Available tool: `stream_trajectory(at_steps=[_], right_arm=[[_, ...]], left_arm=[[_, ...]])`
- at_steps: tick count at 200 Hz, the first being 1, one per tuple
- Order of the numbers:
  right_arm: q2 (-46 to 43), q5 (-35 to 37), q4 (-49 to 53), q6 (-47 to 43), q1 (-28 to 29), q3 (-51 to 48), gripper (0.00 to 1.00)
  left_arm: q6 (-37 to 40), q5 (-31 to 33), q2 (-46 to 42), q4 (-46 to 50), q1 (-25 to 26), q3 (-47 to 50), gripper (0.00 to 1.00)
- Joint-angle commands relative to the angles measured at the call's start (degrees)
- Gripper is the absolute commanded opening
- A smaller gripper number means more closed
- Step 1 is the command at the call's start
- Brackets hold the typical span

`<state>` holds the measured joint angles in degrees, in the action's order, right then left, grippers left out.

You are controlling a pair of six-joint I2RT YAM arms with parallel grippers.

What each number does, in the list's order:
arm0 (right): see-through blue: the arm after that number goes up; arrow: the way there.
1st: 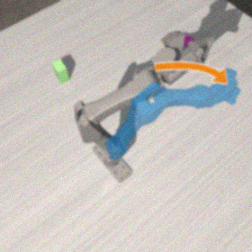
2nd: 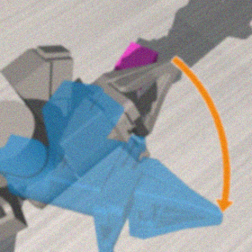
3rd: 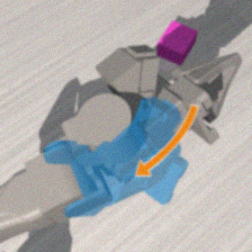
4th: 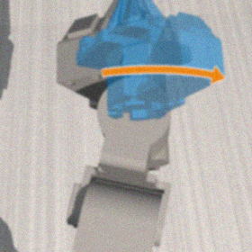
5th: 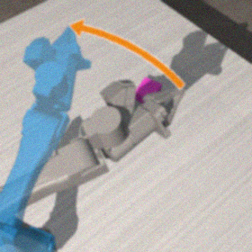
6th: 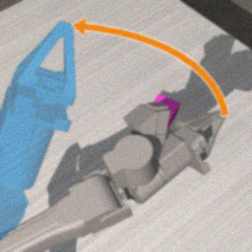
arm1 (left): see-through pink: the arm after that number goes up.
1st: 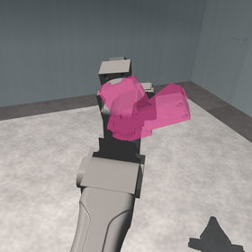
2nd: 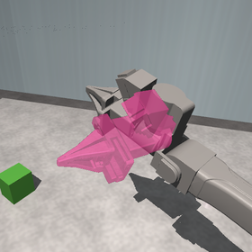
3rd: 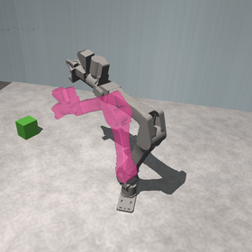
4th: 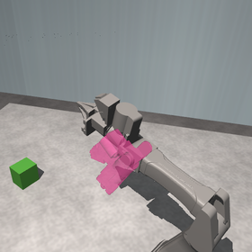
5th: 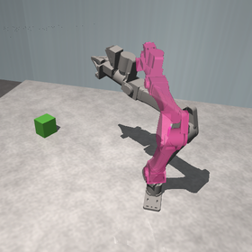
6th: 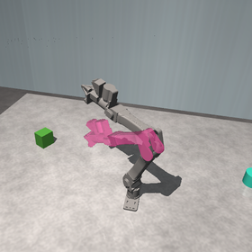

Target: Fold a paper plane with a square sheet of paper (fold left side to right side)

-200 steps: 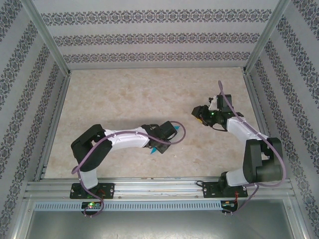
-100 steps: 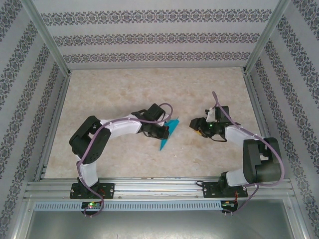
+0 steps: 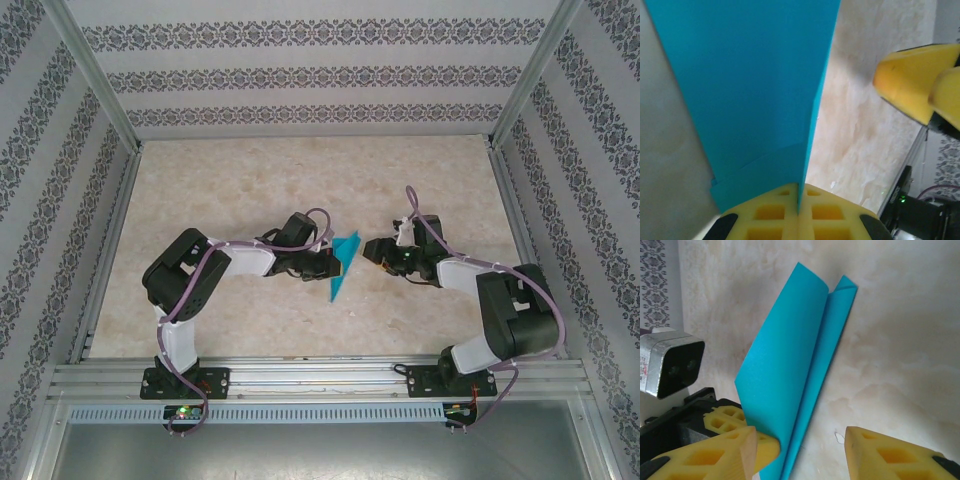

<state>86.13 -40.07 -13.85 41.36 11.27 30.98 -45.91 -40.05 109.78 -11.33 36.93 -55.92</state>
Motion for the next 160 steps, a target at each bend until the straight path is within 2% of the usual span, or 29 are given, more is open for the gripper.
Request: stream_trajectory(at_steps=[1, 160], right_arm=[[1.77, 0.56, -6.94, 3.74, 1.23, -0.93, 0.50], [11.75, 6.28, -7.77, 7.78, 6.93, 7.97, 0.43]], left_arm=[[-6.25, -3.49, 1.77, -11.03, -1.22, 1.83, 0.00], [-15.68, -6.27, 6.15, -26.93, -3.44, 6.35, 0.00]])
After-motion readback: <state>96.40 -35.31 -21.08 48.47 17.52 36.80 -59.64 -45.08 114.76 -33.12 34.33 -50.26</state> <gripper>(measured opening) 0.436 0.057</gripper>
